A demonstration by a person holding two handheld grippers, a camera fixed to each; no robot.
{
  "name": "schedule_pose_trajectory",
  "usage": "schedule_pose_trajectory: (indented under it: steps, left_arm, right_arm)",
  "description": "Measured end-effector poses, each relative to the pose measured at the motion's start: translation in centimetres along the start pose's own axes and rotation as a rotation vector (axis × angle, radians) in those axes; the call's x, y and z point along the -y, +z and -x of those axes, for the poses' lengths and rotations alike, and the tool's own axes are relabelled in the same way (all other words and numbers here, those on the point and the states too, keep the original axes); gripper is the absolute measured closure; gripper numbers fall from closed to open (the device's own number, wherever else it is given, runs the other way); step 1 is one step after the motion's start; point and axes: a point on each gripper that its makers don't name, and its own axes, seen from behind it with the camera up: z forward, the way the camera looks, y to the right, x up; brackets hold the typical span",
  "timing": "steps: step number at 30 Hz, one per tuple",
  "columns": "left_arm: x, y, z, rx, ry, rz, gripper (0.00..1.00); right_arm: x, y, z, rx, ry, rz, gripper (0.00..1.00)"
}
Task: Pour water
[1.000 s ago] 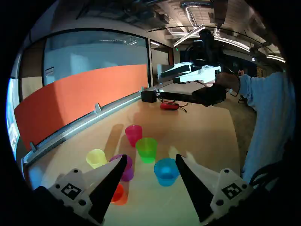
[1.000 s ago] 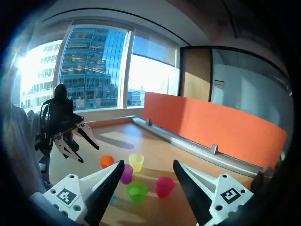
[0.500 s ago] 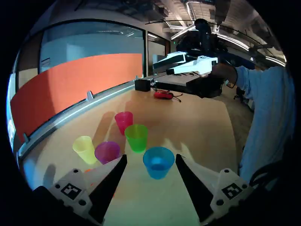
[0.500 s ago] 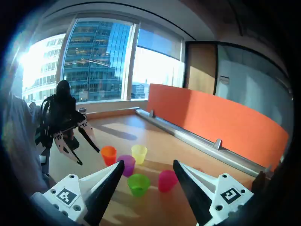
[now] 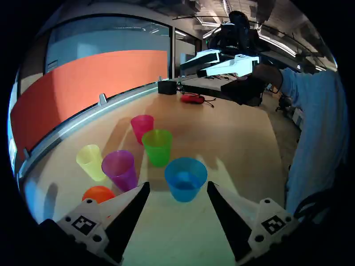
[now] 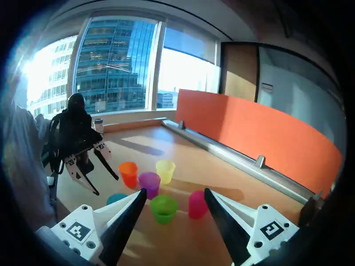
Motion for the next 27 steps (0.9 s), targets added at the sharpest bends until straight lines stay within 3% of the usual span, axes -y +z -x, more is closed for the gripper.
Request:
schedule_pose_trajectory:
  steps: [13,27]
  left_arm:
    - [-0.2,2.7,2.0,0.037,0.002,0.007,0.04]
    - [-1.3,5.3,2.2,0.036,0.004,0.035,0.04]
  right_arm:
    - [-0.2,1.4,3.0,0.056,-0.01,-0.016,0.0]
    - [-0.2,3.0,4.7,0.088,-0.005,-0.033,0.0]
